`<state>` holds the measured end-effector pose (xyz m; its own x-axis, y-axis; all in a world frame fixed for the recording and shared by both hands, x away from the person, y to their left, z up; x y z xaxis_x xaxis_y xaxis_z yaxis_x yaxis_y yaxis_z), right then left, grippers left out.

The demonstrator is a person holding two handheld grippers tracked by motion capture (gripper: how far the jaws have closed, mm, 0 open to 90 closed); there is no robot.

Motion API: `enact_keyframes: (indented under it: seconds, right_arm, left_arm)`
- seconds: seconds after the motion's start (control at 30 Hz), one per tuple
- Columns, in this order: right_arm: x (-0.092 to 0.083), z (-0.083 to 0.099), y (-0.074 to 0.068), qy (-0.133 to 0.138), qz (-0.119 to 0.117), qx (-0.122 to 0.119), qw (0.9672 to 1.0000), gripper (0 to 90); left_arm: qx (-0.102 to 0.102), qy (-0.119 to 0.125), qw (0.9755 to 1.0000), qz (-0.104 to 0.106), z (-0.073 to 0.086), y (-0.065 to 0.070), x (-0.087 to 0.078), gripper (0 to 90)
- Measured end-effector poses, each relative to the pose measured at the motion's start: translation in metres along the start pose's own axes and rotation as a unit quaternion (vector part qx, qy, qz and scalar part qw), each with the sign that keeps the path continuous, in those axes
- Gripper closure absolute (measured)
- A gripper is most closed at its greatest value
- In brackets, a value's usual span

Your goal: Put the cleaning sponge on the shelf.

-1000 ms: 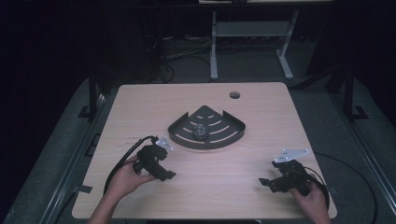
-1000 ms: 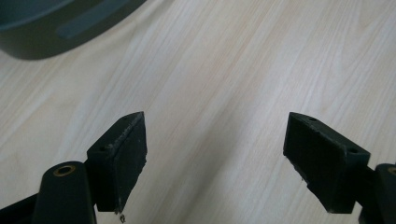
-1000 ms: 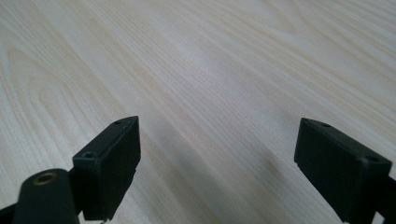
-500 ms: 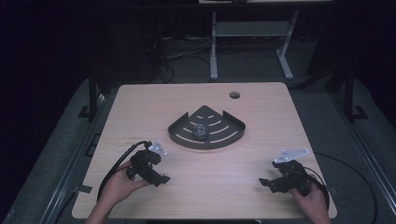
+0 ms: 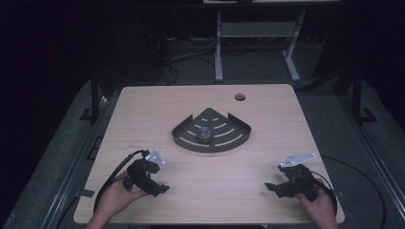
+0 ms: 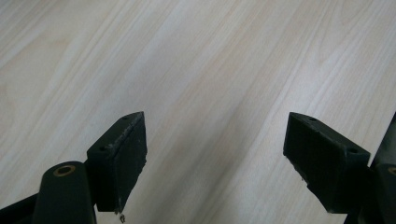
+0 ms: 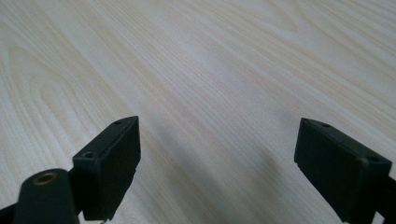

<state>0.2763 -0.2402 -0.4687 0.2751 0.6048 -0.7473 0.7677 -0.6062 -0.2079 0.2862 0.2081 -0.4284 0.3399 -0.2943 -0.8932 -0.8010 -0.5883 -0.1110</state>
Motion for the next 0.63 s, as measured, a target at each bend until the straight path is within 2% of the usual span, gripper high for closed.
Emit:
enact_keyframes:
  seconds: [0.07, 0.37, 0.63]
  right_arm:
    - [0.0, 0.0, 0.0, 0.0, 0.0, 0.001, 1.0, 14.2]
    - [0.0, 0.0, -0.001, -0.002, 0.0, 0.002, 1.0, 14.2]
    - [-0.003, 0.002, -0.003, 0.003, 0.002, -0.002, 1.0, 14.2]
  left_arm:
    - [-0.006, 0.003, 1.0, -0.001, 0.004, 0.001, -0.001, 20.9]
    - [-0.012, 0.003, 0.9999, -0.004, 0.019, 0.003, -0.004, 20.9]
    - [-0.024, 0.001, 0.9997, -0.007, 0.039, 0.008, -0.007, 20.9]
Point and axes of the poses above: each handheld gripper's, and its own axes: x roughly forward along the jaws, z roughly out of its underside, y roughly to its right, the point moved 2 cm from there along x, roughly forward along the jaws, and after that the axes turned 11 degrees about -z, right-handed, at the moved point
